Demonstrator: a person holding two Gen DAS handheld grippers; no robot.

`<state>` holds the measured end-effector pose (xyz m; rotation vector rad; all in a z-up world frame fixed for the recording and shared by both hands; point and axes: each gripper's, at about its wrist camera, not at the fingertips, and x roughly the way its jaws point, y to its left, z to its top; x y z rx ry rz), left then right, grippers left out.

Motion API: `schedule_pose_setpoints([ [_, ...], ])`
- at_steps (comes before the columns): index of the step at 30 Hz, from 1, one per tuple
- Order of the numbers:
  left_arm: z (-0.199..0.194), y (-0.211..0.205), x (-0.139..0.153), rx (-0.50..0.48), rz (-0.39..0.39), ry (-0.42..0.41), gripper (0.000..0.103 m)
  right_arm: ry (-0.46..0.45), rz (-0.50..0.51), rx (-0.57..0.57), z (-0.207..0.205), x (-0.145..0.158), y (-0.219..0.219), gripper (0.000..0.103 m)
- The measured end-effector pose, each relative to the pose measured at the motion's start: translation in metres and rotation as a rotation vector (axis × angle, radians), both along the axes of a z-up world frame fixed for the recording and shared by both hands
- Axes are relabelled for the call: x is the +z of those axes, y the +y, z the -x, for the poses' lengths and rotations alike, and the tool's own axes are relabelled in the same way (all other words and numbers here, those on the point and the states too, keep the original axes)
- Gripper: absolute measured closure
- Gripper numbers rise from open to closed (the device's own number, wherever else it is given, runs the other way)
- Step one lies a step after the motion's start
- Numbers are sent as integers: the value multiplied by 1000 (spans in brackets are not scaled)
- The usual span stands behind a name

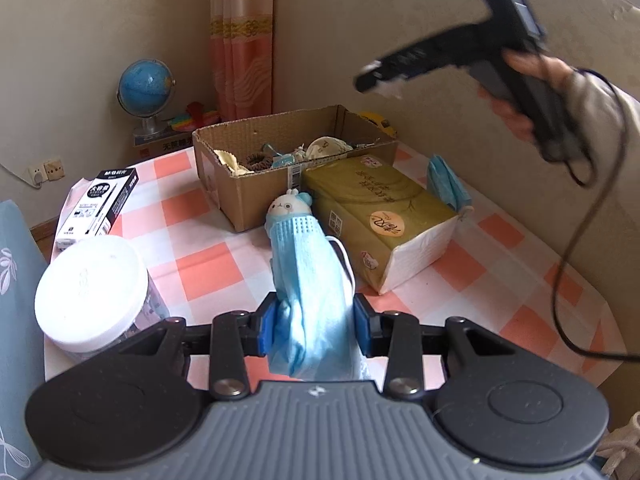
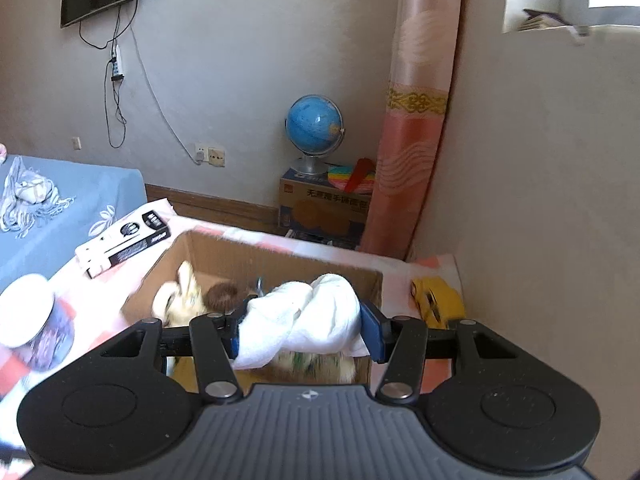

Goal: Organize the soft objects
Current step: 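Carry the white cloth into the box and open the right tool while the left tool lifts the mask, then carry the blue mask over the box and open the left tool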

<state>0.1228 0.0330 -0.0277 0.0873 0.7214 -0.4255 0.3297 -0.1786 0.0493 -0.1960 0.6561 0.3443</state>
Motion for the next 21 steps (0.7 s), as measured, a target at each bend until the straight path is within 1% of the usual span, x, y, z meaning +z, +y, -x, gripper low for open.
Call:
schedule_pose_setpoints([
  [4,0,0,-2,12,3,12,66,21,5,-13,-34,-7,8,44],
  [5,0,0,-3,15,1,15,66,26,9,-26,-42,-11,9,39],
  [6,1,0,-3,17,0,14,66,41,11,-35,-48,-16,9,27],
  [7,1,0,-3,19,-2,14,66,52,6,-50,-53,-20,7,22],
  [8,1,1,-2,21,-5,14,66,54,-1,-54,-55,-23,6,18],
  [10,1,1,-1,25,-4,13,66,55,-11,-57,-53,-26,3,17],
  [11,2,1,-1,26,-5,12,66,48,-16,-67,-50,-26,1,12],
  [12,2,1,-1,27,-6,13,66,41,-23,-76,-47,-26,0,5],
  [14,1,1,-1,26,-9,14,66,25,-42,-80,-38,-24,-5,0],
  [18,1,-2,0,18,-14,11,66,26,-53,-82,-16,-18,-12,0],
  [21,-2,-3,2,12,-7,16,66,37,-36,-90,4,-16,-13,0],
])
